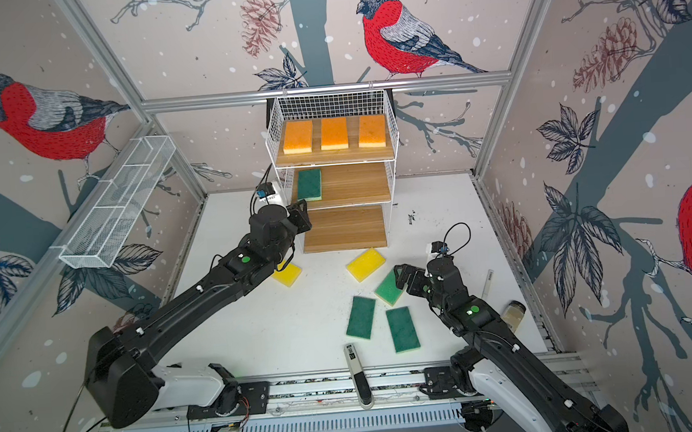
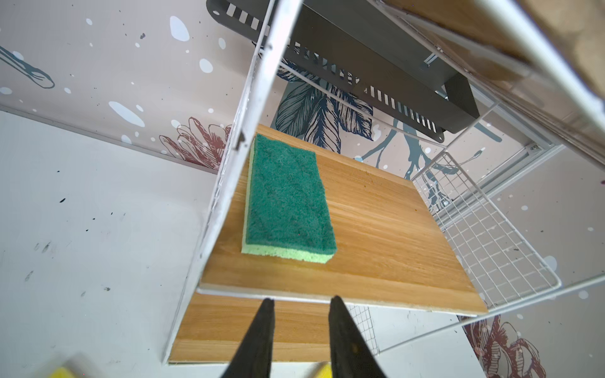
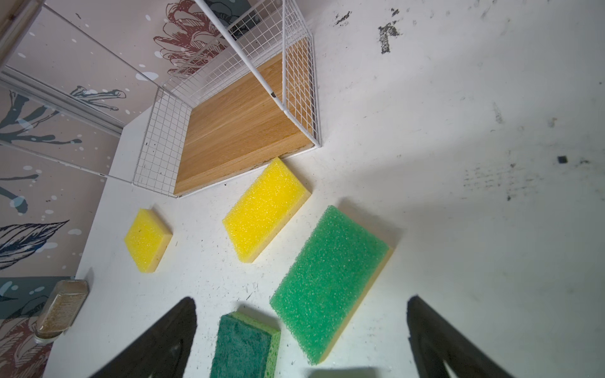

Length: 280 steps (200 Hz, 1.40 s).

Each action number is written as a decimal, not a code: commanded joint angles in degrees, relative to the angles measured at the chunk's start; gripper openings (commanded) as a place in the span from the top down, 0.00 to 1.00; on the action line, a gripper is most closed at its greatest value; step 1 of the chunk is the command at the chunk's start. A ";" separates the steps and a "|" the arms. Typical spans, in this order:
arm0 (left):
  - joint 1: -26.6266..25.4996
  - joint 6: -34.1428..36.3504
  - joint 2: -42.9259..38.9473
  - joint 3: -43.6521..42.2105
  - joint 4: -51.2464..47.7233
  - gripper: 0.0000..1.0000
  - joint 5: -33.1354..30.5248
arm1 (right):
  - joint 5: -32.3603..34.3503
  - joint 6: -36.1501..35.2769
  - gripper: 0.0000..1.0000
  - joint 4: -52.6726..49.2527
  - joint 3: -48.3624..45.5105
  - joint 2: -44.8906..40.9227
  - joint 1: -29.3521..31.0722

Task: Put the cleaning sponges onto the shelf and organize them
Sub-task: 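Move the right gripper over the bright green foam sponge while the left gripper withdraws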

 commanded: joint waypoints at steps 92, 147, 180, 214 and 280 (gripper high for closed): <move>-3.14 -0.48 -12.01 -11.16 -12.02 0.51 1.56 | 16.02 15.84 0.00 -1.68 5.28 16.44 14.47; -2.48 -1.08 -14.74 -15.97 -11.40 0.50 4.00 | 15.79 19.86 0.00 -2.91 10.14 28.88 15.34; -0.26 -1.13 -16.27 -18.87 -10.21 0.49 8.33 | 18.07 23.53 0.00 -6.34 12.87 33.19 17.20; 1.33 -1.39 -17.66 -21.87 -8.59 0.48 10.52 | 16.65 25.60 0.00 -6.08 13.66 36.57 17.35; 2.90 -1.08 -18.81 -24.83 -8.22 0.48 12.01 | 17.09 27.50 0.03 -7.20 16.48 41.40 17.74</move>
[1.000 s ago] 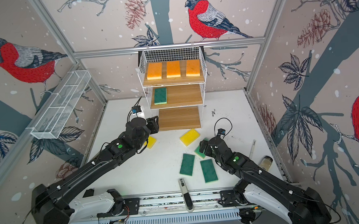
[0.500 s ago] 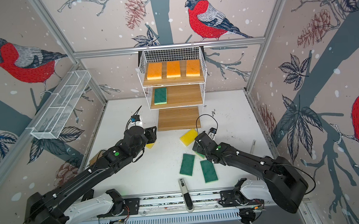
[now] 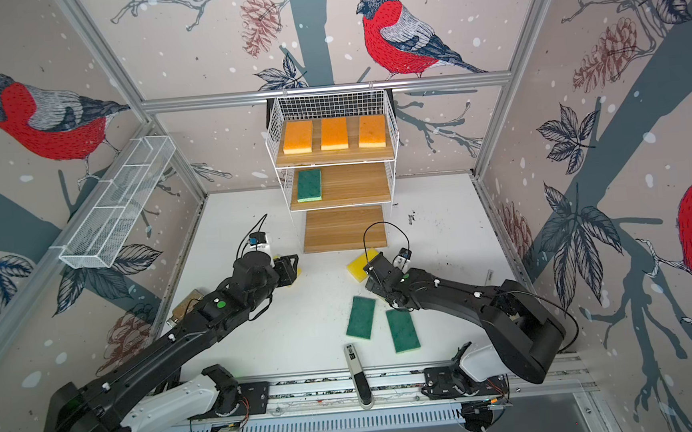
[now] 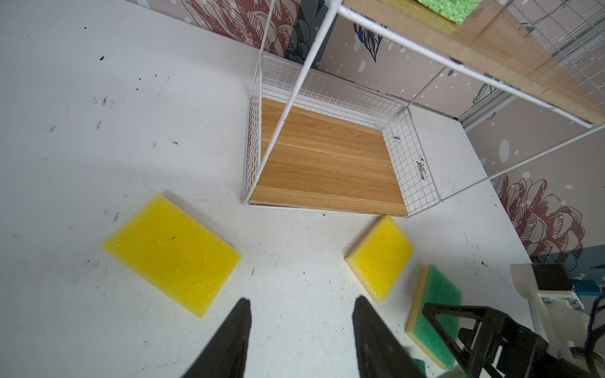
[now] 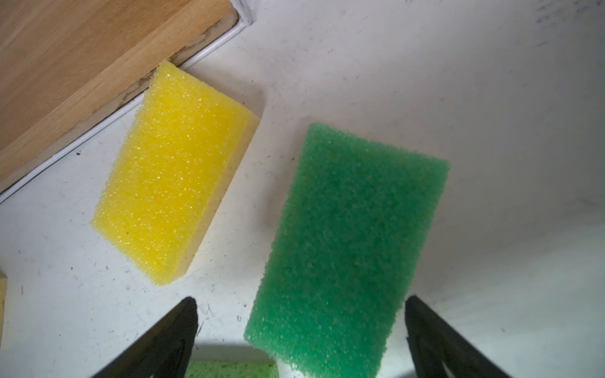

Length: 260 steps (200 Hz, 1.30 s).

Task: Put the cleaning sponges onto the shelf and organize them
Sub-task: 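Move the right gripper over the bright green foam sponge while the left gripper withdraws, then lower the right gripper onto the bright green foam sponge and close it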

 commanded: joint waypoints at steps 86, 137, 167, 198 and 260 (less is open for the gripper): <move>1.94 -0.72 -1.68 -3.59 3.65 0.48 2.77 | 0.94 2.58 0.10 -1.72 0.39 3.66 0.68; 2.83 -1.80 -1.95 -5.20 5.05 0.48 3.93 | 1.05 0.35 0.26 -0.85 0.16 5.45 -1.28; 3.01 -2.14 -1.56 -5.10 5.07 0.49 4.20 | 1.31 -1.65 0.26 -0.65 -0.43 4.75 -4.00; 3.09 -2.55 -0.65 -4.66 5.42 0.49 4.73 | 1.62 -4.39 0.26 -2.10 -2.05 2.92 -7.20; 3.15 -4.00 1.19 -3.98 6.74 0.49 6.23 | -0.35 -8.55 0.16 -3.29 -8.63 -6.86 -12.17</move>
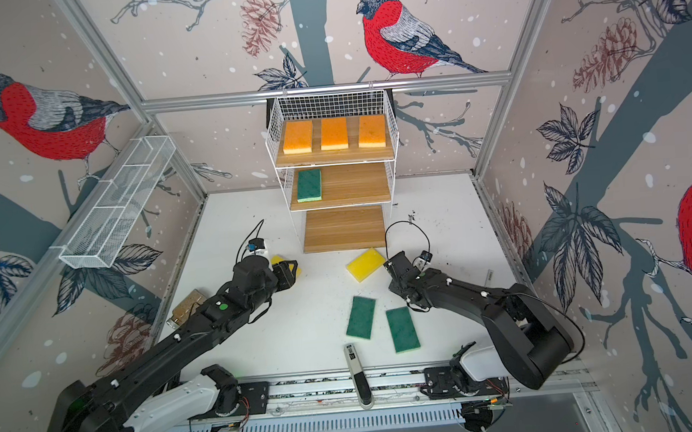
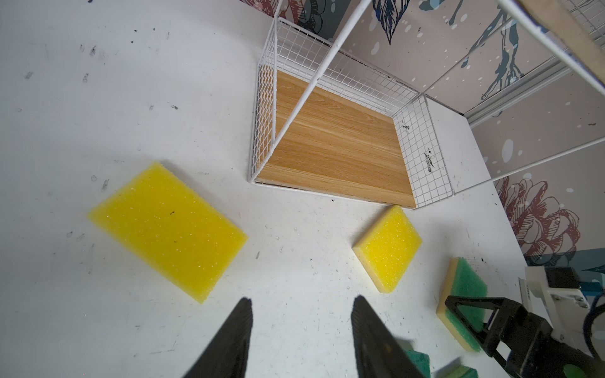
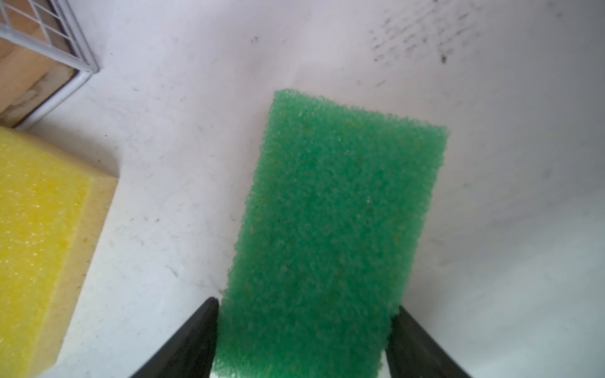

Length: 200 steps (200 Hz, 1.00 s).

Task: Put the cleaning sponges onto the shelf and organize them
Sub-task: 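Lower the right gripper onto the bright green foam sponge and close it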

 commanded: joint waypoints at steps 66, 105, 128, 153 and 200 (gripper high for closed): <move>0.07 -1.85 0.01 0.48 2.35 0.50 1.29 | -1.00 -3.68 0.07 -3.33 -1.07 -2.74 -1.15; 0.23 -1.31 0.49 0.49 2.41 0.50 1.37 | 2.28 0.57 0.05 -5.67 0.10 -2.21 0.91; 0.93 -0.94 0.96 0.14 3.27 0.49 2.66 | 1.97 2.89 0.05 -5.97 0.45 -0.45 1.42; 2.74 -1.28 1.33 -1.30 5.08 0.50 5.82 | 2.31 4.37 0.05 -6.94 1.29 1.89 1.74; 5.23 -1.19 0.31 -3.15 6.14 0.50 8.25 | 3.95 4.39 0.06 -8.39 2.91 3.08 1.47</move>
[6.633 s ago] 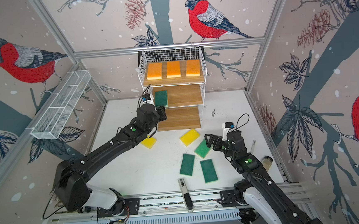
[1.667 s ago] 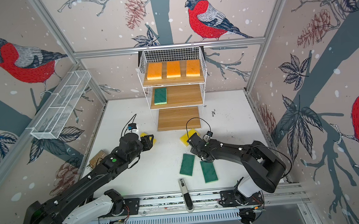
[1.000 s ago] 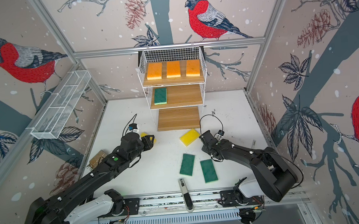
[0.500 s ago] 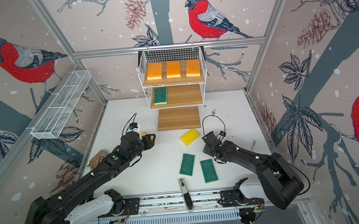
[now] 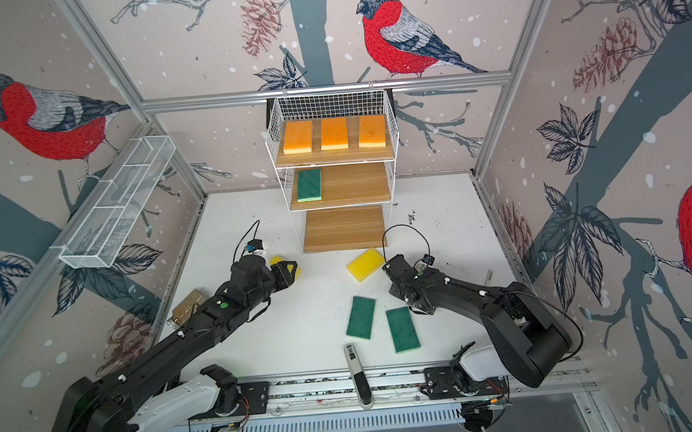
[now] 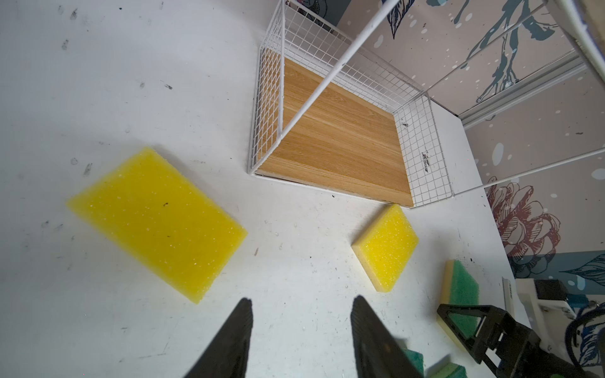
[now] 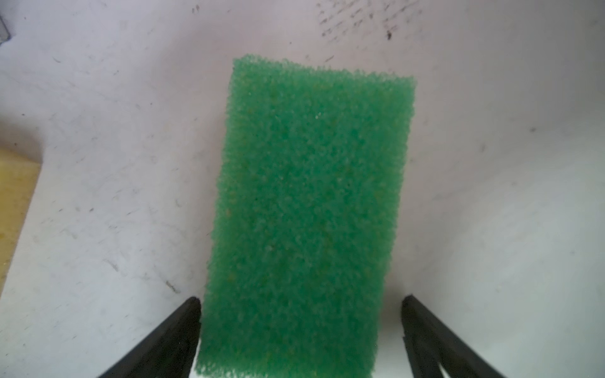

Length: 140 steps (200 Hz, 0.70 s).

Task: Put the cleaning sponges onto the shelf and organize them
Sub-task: 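Lower the right gripper onto the bright green foam sponge and close it, then lift the bright green foam sponge off the table with the right gripper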

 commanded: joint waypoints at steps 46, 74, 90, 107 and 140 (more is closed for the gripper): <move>1.15 0.24 -1.50 -0.79 2.43 0.50 2.55 | 1.53 1.70 0.07 -3.51 -3.57 -4.98 -1.39; 1.28 0.00 -2.00 -0.97 2.36 0.50 2.46 | 1.50 -0.81 0.10 -3.21 -4.46 -6.82 -2.76; 1.24 -0.24 -2.26 -1.03 2.19 0.50 2.09 | 1.59 -3.18 0.10 -2.52 -4.14 -7.03 -3.82; 1.28 -0.78 -2.66 -1.19 1.92 0.50 1.98 | 2.06 -5.31 0.09 -2.35 -3.54 -6.82 -5.25; 1.30 -1.64 -3.19 -1.49 1.79 0.50 1.79 | 2.30 -8.54 0.07 -2.25 -2.44 -5.60 -6.02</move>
